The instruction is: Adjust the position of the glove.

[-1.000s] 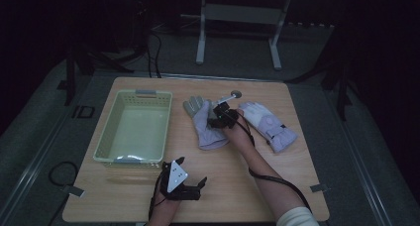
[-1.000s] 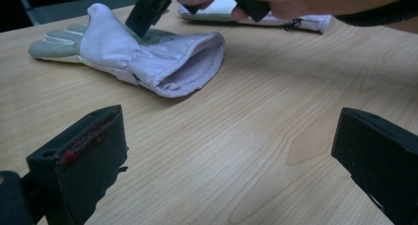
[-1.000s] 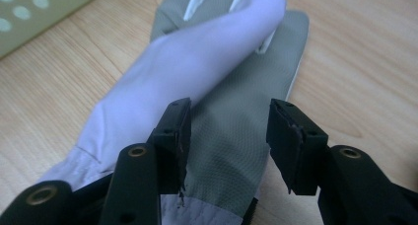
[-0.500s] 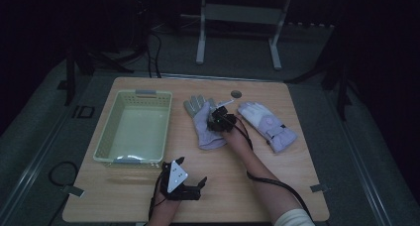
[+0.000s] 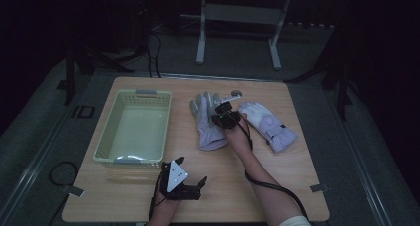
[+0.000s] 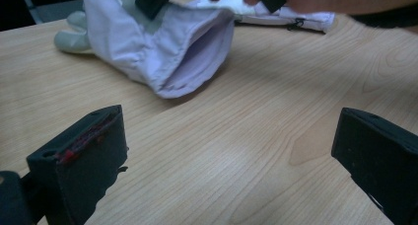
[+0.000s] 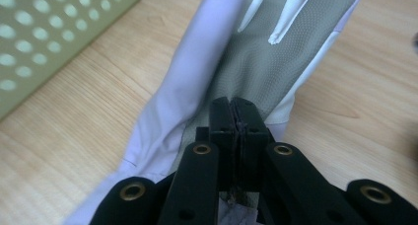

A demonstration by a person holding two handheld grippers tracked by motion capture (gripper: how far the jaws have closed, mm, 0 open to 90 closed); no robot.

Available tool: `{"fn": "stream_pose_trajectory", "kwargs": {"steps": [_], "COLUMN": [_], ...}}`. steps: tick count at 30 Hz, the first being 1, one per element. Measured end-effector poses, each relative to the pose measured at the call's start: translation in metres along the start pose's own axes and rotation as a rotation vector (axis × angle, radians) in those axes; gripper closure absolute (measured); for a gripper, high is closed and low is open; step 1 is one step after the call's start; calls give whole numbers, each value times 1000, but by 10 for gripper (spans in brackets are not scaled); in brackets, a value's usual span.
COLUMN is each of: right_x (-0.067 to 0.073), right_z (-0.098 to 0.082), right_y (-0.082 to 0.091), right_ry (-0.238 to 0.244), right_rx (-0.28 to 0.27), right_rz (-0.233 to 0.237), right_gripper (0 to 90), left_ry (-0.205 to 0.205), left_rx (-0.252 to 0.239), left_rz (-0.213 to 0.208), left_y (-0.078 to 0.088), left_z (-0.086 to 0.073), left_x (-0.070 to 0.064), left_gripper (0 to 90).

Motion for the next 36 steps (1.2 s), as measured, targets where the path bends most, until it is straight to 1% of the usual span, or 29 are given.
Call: {"fn": "stream_pose_trajectory", "kwargs": {"steps": [3,6,7,8,9,11,13,14,15,16,17,20,21,22,23,25,27,31,33,35,36], "right_x": [-2,0,1,2,3,4,5,5,5,5,6,7,9,10,10,12,14,20,22,25,25], "right_z": [3,3,3,3,4,5,5,5,3,1,-2,-5,-18,-21,-25,-32,-38,-48,-54,-60,-63], "right_y": [18,33,39,43,49,59,69,69,79,82,88,92,102,103,104,105,103,97,92,86,84], "right_ry": [-59,-85,-89,-75,-72,-77,-99,-99,-123,-132,-151,-163,-178,-179,-191,-204,-211,-215,-225,-220,-224], "right_rx": [-42,-74,-87,-95,-112,-139,-154,-154,-172,-177,-187,-195,-206,-207,-210,-212,-211,-201,-189,-168,-162], "right_rz": [-5,-21,-24,-34,-42,-42,-45,-45,-53,-56,-62,-64,-79,-86,-93,-89,-73,-77,-70,-71,-68], "right_gripper": [882,882,881,881,881,881,881,881,881,881,881,881,880,880,880,880,880,880,880,879,879], "left_ry": [-5,-1,0,-1,-4,-2,-3,-3,-3,-2,-2,-3,-3,-2,-3,-3,-2,-2,-7,-7,-7], "left_rx": [1,0,-1,-2,0,-1,-1,-1,-1,-3,-2,-2,-3,-2,-1,-1,-3,-6,-4,-4,-4], "left_rz": [2,3,4,4,4,4,5,5,4,5,4,4,4,4,4,5,6,7,5,5,5], "left_y": [0,0,0,0,0,0,0,0,0,0,0,0,0,0,0,0,0,-1,0,0,0], "left_z": [0,0,0,0,0,0,0,0,0,0,0,0,0,0,0,0,0,0,0,0,0], "left_x": [0,0,0,0,0,0,0,0,0,-1,-1,-1,-1,-1,-1,-1,-1,-1,-1,-1,-1], "left_gripper": [3,3,3,3,3,3,3,3,3,3,3,3,3,3,3,3,3,3,3,3,3]}}
Point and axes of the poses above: each handheld gripper's, and its own axes: y roughly backward along the jaws, z roughly out of its top, x roughly to its left, the point moved 3 cm from there along -y, roughly forward along the jaws, and after that the axes turned 15 degrees about -x, right-handed, at the moved point
